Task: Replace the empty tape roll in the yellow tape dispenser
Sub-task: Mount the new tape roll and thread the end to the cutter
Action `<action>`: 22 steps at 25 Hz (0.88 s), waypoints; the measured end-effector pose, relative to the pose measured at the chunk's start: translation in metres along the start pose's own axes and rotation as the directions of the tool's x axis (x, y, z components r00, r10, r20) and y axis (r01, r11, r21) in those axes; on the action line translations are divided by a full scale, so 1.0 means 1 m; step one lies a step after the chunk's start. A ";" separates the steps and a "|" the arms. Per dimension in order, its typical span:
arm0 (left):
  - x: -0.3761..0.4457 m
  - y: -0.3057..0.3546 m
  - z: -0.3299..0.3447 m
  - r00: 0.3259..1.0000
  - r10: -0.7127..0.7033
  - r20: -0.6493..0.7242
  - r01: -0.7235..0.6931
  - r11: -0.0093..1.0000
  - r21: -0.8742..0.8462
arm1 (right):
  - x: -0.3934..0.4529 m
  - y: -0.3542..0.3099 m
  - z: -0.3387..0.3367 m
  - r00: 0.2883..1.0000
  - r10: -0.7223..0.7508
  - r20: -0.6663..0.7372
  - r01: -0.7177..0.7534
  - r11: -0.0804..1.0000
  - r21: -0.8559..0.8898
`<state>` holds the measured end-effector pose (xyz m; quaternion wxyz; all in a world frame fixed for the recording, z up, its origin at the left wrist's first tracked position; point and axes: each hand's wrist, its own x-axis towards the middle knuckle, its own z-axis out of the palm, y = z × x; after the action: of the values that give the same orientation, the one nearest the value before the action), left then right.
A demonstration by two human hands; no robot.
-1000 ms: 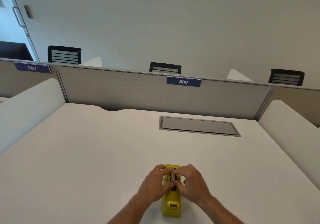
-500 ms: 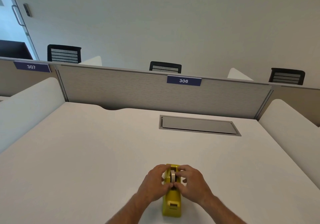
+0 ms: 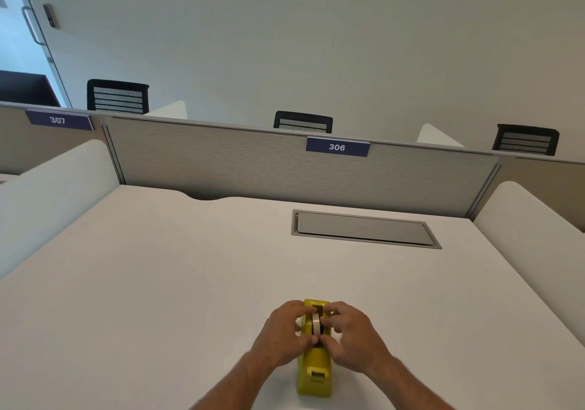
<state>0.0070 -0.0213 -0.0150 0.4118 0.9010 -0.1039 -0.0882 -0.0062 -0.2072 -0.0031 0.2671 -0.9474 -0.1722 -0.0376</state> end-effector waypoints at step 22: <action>-0.001 -0.002 -0.002 1.000 -0.008 -0.001 0.008 0.992 -0.123 | 0.009 -0.004 -0.001 0.998 0.055 -0.035 -0.052 0.995 0.080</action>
<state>0.0063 -0.0182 -0.0150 0.4661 0.8745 -0.0946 -0.0954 0.0008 -0.2018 0.0006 0.3087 -0.9394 -0.1430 -0.0414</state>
